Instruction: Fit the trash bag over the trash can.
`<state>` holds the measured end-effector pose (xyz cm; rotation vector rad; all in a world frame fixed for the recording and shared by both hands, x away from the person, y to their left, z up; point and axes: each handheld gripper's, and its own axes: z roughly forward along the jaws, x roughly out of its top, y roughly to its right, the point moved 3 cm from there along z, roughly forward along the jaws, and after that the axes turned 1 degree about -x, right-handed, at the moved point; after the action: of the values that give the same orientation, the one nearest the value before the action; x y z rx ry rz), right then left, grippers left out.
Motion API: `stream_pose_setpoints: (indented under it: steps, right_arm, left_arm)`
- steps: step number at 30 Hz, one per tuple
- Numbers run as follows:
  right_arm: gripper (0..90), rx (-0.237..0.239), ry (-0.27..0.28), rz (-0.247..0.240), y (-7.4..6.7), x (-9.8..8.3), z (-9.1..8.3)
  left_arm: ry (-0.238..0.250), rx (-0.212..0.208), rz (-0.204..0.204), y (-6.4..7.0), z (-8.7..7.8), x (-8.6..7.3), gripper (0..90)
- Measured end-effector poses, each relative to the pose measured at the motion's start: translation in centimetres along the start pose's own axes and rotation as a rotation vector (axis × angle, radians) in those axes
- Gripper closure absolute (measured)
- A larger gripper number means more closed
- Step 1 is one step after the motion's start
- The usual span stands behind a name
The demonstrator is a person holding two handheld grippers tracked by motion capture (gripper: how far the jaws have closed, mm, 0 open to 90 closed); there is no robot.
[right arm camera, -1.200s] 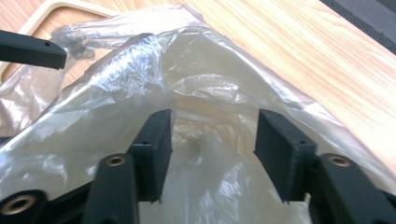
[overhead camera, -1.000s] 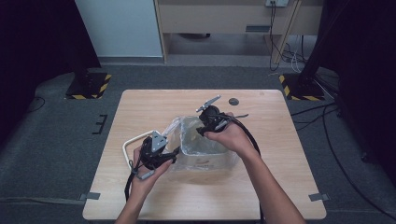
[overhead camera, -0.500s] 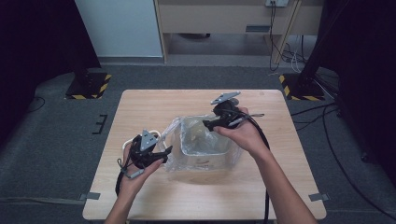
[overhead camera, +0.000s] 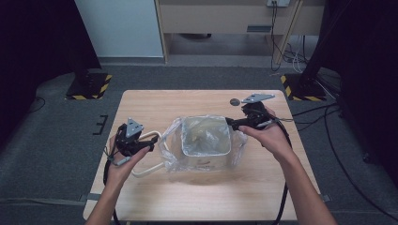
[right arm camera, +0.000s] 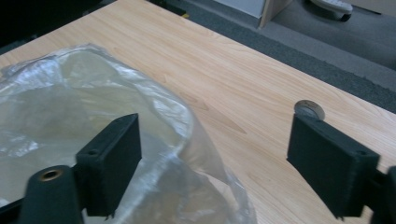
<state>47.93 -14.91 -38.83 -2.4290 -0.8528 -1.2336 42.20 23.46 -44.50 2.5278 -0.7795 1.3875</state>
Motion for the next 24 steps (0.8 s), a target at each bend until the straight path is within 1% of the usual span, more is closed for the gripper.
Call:
stream_pose_setpoints:
  steps: [1, 2, 3, 5, 6, 10, 14, 15, 17, 19, 22, 24]
  right_arm:
    - [14.8, -0.002, 0.008, 0.011, 0.4, -0.3, -0.1]
    - [13.5, -0.003, 0.008, 0.012, 0.6, -0.6, -0.2]
    - [11.9, -0.004, 0.006, 0.022, 1.0, -1.0, -0.2]
    - [10.7, -0.009, 0.005, 0.026, 1.7, -1.7, -0.3]
    - [10.4, -0.015, 0.003, 0.031, 1.9, -2.0, -0.3]
    - [10.3, -0.034, -0.005, 0.056, 3.3, -3.6, -0.3]
    - [10.6, -0.054, -0.018, 0.071, 4.5, -5.2, -0.2]
    - [10.8, -0.061, -0.022, 0.083, 4.8, -5.7, -0.1]
    - [11.2, -0.076, -0.030, 0.096, 5.3, -6.4, 0.0]
    - [11.9, -0.081, -0.028, 0.110, 5.8, -7.3, 0.1]
    - [12.7, -0.093, -0.040, 0.118, 6.3, -8.7, 0.3]
    - [13.3, -0.097, -0.047, 0.127, 6.5, -9.4, 0.4]
  left_arm:
    - [-0.004, 0.006, -0.003, -0.4, 0.0, -0.1, 23.6]
    - [-0.001, 0.009, -0.015, -1.2, 0.1, -0.2, 22.2]
    - [-0.001, 0.004, -0.029, -1.9, 0.1, -0.5, 20.9]
    - [-0.002, 0.006, -0.046, -2.8, 0.1, -0.8, 18.9]
    - [-0.006, 0.008, -0.054, -3.5, 0.1, -1.2, 18.3]
    - [-0.039, 0.013, -0.053, -5.3, 0.1, -2.4, 14.5]
    - [-0.072, 0.032, -0.083, -6.9, 0.5, -4.0, 13.4]
    - [-0.078, 0.035, -0.091, -7.2, 0.6, -4.3, 13.4]
    - [-0.100, 0.043, -0.092, -7.6, 0.8, -5.0, 14.2]
    - [-0.116, 0.043, -0.101, -8.0, 1.2, -5.6, 14.9]
    - [-0.147, 0.034, -0.112, -8.4, 1.6, -6.6, 16.8]
    - [-0.165, 0.039, -0.116, -8.6, 1.9, -7.2, 16.7]
